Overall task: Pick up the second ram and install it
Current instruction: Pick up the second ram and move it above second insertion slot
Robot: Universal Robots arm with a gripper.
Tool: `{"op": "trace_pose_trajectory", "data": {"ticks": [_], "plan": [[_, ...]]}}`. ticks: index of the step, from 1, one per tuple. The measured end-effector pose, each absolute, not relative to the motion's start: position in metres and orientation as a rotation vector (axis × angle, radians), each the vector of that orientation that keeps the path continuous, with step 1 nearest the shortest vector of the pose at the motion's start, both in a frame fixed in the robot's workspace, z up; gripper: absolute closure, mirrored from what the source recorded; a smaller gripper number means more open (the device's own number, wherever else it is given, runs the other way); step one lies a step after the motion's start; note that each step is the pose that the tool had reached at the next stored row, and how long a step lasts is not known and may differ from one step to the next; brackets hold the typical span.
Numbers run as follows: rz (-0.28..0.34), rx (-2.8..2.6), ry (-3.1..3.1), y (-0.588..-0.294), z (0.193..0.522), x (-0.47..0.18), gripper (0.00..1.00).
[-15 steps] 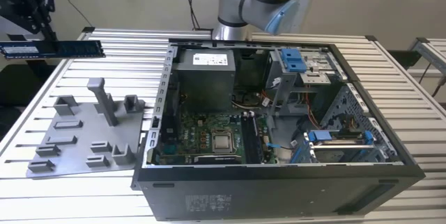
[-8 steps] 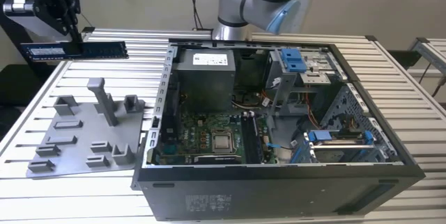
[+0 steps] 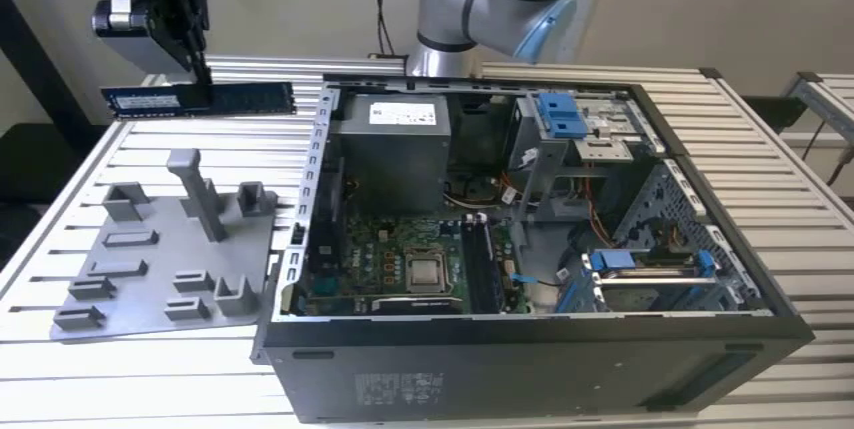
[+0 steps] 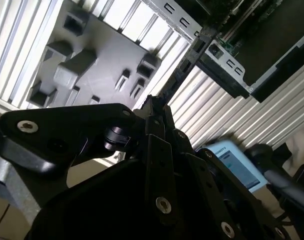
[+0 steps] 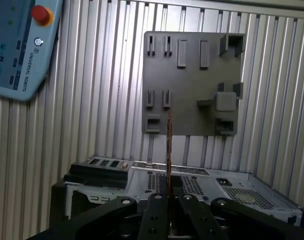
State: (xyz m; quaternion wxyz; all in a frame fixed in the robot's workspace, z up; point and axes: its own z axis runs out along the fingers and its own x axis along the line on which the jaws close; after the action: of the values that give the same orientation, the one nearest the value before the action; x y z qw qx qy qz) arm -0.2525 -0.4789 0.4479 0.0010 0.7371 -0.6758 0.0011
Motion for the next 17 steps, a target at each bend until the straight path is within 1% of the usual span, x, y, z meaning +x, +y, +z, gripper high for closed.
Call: {"op": "trace_pose_trajectory", "data": {"ticks": [17], "plan": [[-0.003,2.32,-2.109,-0.479,0.443,-0.183,0.86]]}}
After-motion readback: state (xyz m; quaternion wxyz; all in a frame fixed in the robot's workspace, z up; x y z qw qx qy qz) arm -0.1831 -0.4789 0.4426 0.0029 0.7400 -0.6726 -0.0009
